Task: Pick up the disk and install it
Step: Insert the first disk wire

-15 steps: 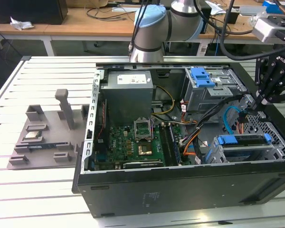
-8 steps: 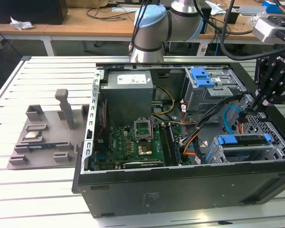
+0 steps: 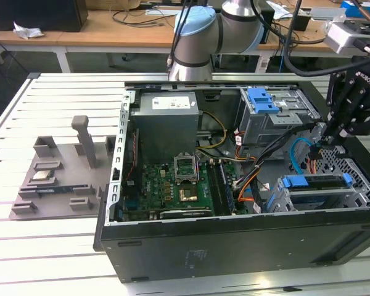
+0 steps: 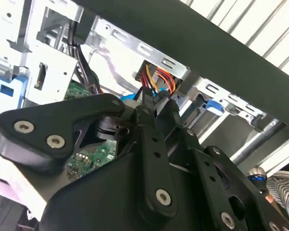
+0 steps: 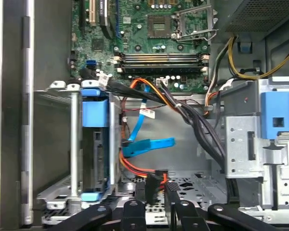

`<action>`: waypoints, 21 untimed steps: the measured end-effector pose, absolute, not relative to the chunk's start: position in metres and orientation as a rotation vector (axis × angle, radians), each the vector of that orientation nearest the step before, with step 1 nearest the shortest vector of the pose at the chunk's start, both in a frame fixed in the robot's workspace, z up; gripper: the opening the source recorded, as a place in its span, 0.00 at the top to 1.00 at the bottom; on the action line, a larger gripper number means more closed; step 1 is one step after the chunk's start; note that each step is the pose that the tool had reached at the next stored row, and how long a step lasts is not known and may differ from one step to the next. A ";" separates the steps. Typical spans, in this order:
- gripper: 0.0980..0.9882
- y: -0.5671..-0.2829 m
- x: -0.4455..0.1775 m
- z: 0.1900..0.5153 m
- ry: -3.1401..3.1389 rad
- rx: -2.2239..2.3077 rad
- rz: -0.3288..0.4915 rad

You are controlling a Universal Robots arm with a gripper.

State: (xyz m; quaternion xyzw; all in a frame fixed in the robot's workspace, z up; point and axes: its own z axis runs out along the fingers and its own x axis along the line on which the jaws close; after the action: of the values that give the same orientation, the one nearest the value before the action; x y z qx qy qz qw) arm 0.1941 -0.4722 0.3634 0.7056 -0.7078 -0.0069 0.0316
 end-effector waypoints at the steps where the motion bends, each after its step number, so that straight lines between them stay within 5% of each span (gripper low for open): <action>1: 0.77 -0.472 0.194 0.361 -2.177 2.169 -0.013; 12: 0.77 -0.472 0.194 0.354 -2.161 2.152 0.022; 15: 0.92 -0.472 0.194 0.354 -2.161 2.152 0.022; 21: 0.92 -0.521 0.188 0.353 -2.160 2.155 0.023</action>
State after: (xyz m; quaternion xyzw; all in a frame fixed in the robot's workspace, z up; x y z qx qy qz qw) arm 0.1876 -0.5206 0.3534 0.7055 -0.7072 0.0076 0.0453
